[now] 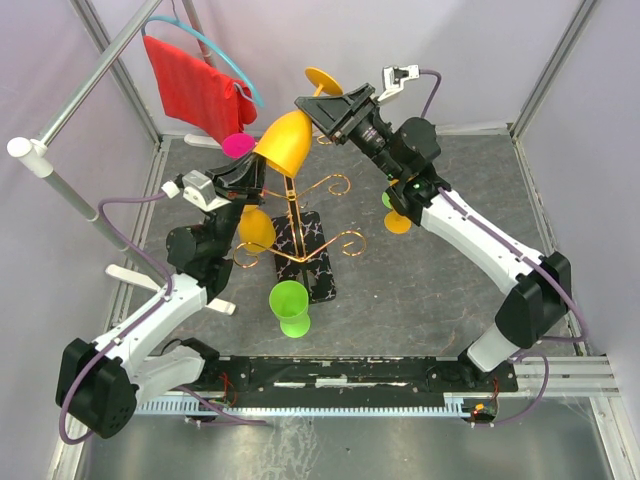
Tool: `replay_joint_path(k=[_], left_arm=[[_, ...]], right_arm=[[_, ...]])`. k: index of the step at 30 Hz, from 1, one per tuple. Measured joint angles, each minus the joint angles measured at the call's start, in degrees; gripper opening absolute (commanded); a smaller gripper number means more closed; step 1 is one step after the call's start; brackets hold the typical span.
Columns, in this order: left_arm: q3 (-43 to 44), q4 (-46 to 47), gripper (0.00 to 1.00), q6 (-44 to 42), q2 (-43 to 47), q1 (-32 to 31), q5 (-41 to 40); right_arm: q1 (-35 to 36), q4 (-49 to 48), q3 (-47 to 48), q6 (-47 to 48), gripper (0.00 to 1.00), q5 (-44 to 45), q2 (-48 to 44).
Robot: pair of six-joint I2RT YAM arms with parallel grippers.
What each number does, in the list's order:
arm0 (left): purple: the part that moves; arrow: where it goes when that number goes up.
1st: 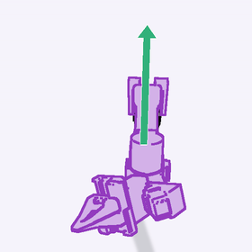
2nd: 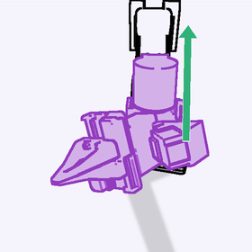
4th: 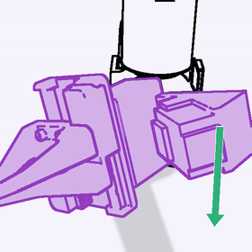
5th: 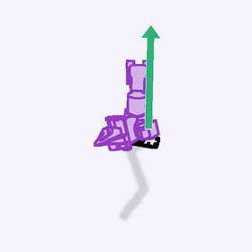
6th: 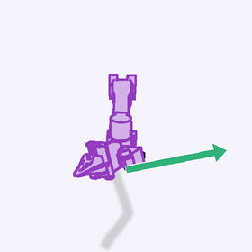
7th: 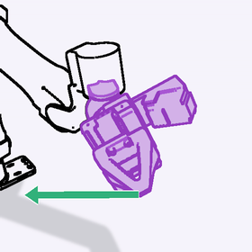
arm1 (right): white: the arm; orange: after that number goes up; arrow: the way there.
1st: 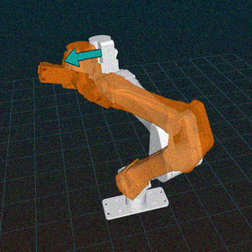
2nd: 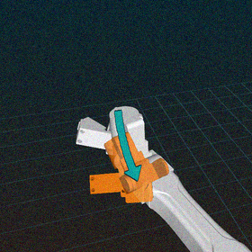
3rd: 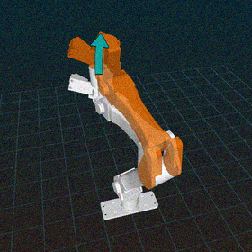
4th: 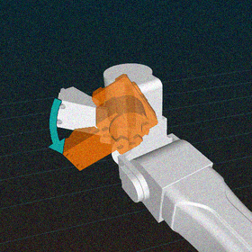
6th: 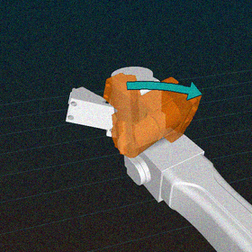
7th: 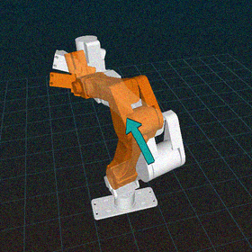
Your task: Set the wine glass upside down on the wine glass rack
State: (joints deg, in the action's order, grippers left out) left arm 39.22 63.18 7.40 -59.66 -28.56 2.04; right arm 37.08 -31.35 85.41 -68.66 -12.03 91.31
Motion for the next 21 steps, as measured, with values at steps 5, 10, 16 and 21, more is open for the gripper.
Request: replay_joint_path(k=[5, 10, 16, 21], left_arm=[[0.00, -0.24, 0.03, -0.07, 0.00, -0.09, -0.17], [-0.02, -0.15, 0.04, -0.11, 0.02, -0.17, -0.68], [0.02, -1.22, 0.19, -0.11, 0.09, -0.17, -0.85], [0.13, -6.58, 0.46, -0.13, 0.79, -0.24, 0.09]], right_arm=[[0.00, -0.04, 0.00, 0.04, 0.33, -0.04, 0.37], [-0.20, -0.33, 0.24, 0.26, 0.18, 0.22, 0.37], [-0.20, 0.13, 1.27, 1.09, 0.01, 0.35, 0.37], [-0.07, 2.64, 2.89, 6.69, 0.00, 0.42, 0.37]])
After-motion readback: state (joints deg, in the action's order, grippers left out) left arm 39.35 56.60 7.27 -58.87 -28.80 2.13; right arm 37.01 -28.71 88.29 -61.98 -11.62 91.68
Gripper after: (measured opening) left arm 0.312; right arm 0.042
